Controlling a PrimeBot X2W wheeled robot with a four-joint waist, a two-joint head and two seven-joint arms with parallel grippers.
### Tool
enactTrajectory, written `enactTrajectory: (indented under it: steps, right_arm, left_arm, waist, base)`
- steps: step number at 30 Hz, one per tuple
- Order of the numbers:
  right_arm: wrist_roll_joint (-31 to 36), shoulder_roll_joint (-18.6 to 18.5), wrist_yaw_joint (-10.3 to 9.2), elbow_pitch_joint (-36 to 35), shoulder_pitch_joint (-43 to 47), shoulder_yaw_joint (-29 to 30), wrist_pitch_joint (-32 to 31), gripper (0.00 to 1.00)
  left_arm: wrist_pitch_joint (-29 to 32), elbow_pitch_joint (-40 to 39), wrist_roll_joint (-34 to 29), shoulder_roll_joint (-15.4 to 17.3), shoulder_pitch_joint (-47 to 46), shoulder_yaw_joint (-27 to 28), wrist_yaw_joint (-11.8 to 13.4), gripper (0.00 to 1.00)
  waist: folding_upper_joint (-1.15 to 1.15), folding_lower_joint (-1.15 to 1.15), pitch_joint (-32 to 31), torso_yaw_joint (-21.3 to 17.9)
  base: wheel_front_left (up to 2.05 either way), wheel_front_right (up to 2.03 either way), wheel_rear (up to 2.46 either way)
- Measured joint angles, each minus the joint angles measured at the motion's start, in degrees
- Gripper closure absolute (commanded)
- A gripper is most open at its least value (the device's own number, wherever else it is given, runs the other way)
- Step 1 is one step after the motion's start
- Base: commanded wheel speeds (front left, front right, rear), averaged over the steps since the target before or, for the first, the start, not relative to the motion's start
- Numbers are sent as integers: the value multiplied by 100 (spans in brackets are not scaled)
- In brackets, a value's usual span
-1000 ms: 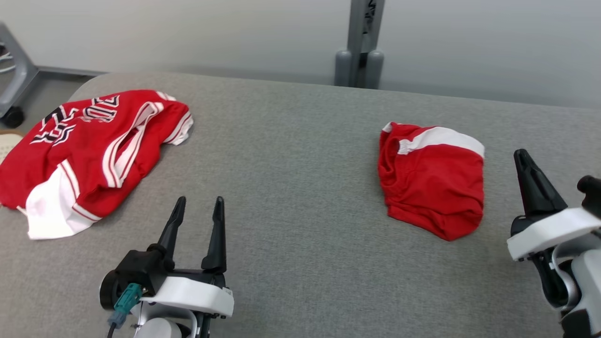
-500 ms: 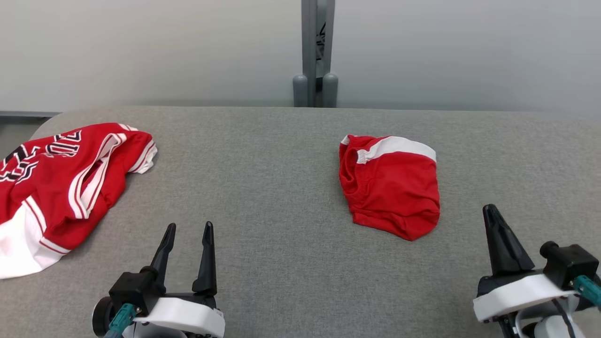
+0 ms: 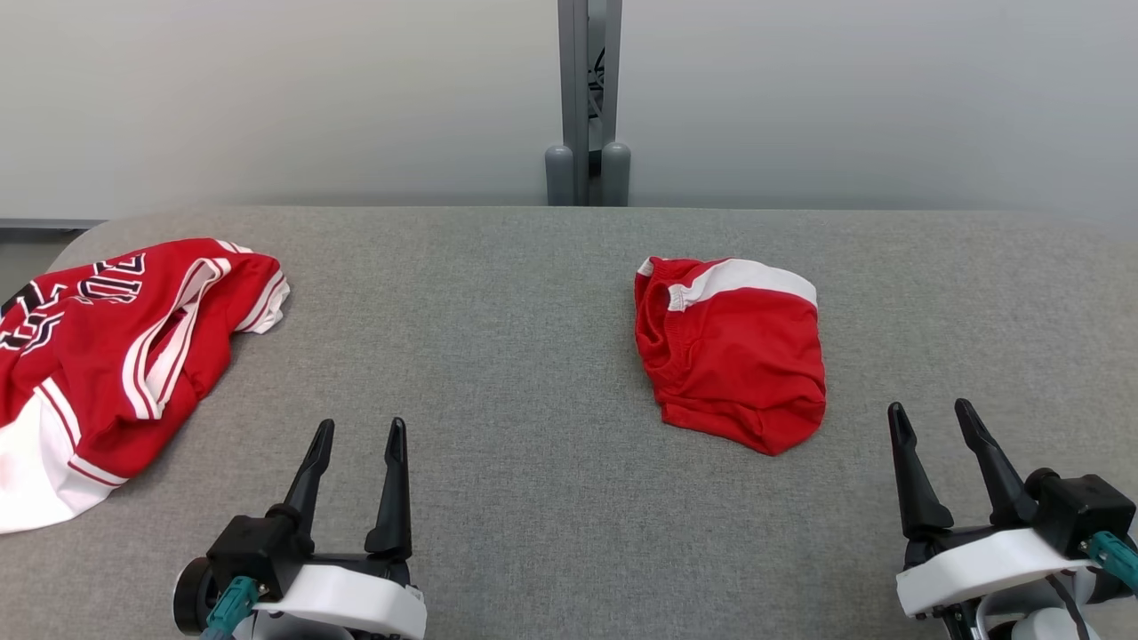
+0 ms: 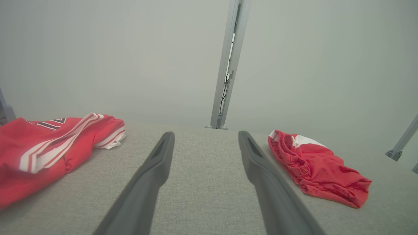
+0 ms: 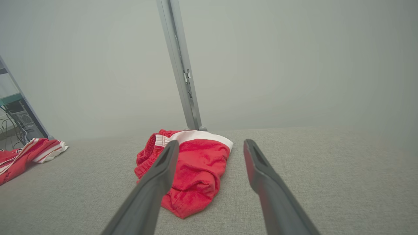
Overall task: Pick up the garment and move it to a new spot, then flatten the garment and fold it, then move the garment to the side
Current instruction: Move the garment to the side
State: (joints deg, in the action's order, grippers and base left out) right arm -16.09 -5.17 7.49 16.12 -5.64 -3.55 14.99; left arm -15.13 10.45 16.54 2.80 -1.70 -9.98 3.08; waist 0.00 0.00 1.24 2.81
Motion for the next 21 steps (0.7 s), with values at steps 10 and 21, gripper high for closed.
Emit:
enactTrajectory:
  steps: [10,21]
  right_arm:
    - [-325,-100,0,185,-222,25,0,0]
    - [-2881,-1189,-1,1415,-1747,-1104,-826,0]
  left_arm:
    - [0,-52,-41,0,-138,-86,-8,0]
    - [0,-80,5,0,-594,-411,1,0]
  waist:
    - [0,0,239,103]
    - [0,0,928,405]
  base:
    - [0,0,0]
    - [0,0,0]
